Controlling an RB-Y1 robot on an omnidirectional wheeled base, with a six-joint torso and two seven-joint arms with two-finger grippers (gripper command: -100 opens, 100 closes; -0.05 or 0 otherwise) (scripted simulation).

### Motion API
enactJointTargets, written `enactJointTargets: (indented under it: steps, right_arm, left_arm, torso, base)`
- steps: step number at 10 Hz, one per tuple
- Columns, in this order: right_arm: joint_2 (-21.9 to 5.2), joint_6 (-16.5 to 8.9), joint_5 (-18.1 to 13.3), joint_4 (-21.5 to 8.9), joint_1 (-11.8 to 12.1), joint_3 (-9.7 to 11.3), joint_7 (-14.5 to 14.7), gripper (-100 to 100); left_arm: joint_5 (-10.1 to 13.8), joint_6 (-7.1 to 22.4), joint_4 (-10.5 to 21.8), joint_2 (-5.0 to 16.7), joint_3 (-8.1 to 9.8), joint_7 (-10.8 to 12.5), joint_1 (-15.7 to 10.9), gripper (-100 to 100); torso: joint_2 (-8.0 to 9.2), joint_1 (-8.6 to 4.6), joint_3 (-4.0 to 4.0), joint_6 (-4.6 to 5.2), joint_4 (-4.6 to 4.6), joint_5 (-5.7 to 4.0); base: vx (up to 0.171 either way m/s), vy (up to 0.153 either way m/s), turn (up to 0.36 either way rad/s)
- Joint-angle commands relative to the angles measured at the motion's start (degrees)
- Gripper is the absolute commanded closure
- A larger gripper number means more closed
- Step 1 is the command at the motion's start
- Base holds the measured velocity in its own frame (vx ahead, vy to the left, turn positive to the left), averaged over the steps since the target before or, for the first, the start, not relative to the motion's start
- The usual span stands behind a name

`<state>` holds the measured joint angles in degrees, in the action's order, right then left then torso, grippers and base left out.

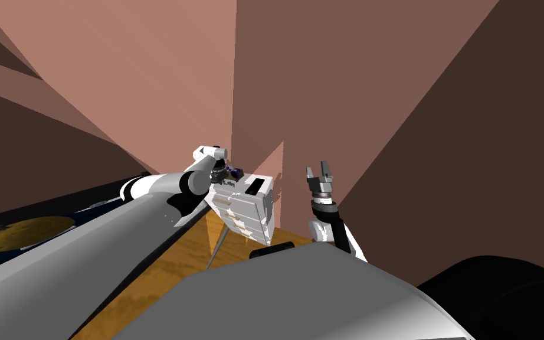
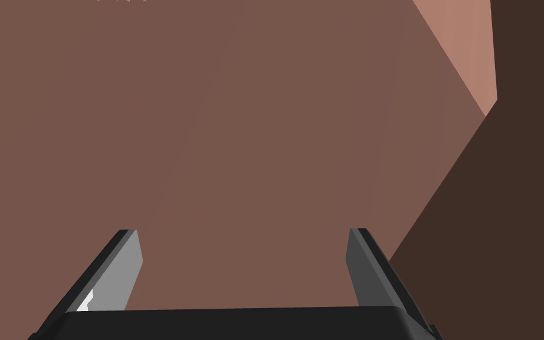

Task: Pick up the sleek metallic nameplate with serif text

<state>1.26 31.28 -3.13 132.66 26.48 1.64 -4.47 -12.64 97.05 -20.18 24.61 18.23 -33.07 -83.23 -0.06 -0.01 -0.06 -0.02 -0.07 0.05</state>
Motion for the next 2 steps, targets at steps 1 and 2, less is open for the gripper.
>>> enactJointTargets:
  steps: [1, 2]
  right_arm:
    - [0.0, 0.0, 0.0, 0.0, 0.0, 0.0, 0.0, 0]
    - [0.0, 0.0, 0.0, 0.0, 0.0, 0.0, 0.0, 0]
  left_arm:
    - [0.0, 0.0, 0.0, 0.0, 0.0, 0.0, 0.0, 100]
    - [0.0, -0.15, 0.19, 0.01, 0.0, 0.02, -0.04, 0]
  torso:
    - [0.0, 0.0, 0.0, 0.0, 0.0, 0.0]
    - [0.01, 0.04, 0.01, 0.0, 0.01, 0.01]
  base:
    - [0.0, 0.0, 0.0]
    - [0.0, 0.0, 0.0]
